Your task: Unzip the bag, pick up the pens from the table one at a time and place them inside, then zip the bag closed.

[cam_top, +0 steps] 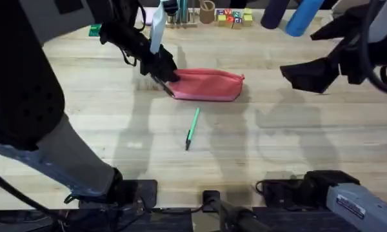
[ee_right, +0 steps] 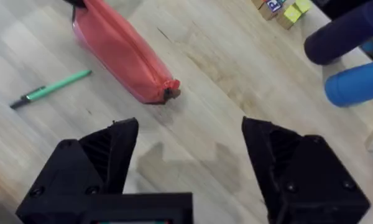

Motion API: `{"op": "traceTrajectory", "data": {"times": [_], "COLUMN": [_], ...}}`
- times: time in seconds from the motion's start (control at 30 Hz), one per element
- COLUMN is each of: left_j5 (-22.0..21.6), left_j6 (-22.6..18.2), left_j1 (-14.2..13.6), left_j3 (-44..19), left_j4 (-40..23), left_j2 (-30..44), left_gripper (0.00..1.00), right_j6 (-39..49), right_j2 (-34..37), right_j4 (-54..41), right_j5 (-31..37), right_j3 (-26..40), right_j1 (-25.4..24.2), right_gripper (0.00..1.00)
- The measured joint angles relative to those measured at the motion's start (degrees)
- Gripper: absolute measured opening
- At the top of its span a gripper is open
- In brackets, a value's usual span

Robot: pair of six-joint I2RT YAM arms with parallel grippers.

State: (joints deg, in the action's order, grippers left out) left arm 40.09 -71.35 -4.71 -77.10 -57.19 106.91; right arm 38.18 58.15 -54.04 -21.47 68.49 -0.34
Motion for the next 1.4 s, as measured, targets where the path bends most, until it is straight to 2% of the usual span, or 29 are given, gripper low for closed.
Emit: {"op": "traceTrajectory", "data": {"times": [0.23, 0.63, 1.07, 1.4], "left_j5": [-0.06, -0.09, -0.13, -0.17], "left_j6": [-0.02, -0.02, -0.02, -0.02], "left_j1": [-0.02, -0.02, -0.04, -0.04], "left_j3": [0.00, 0.00, 0.00, 0.00], "left_j4": [0.00, 0.20, 0.20, 0.22], "left_j2": [0.02, 0.02, 0.02, 0.02], "left_gripper": [0.043, 0.043, 0.043, 0.042], "right_j6": [9.15, 34.26, 42.97, 44.62], "right_j2": [0.09, 2.77, 5.46, 5.46], "right_j4": [0.37, -2.10, -2.34, -2.34], "right_j5": [0.00, -3.78, -4.33, -4.29], "right_j3": [0.00, 0.04, 0.04, 0.04], "right_j1": [0.00, 0.00, 0.00, 0.00], "right_gripper": [0.996, 0.996, 0.996, 0.996]}}
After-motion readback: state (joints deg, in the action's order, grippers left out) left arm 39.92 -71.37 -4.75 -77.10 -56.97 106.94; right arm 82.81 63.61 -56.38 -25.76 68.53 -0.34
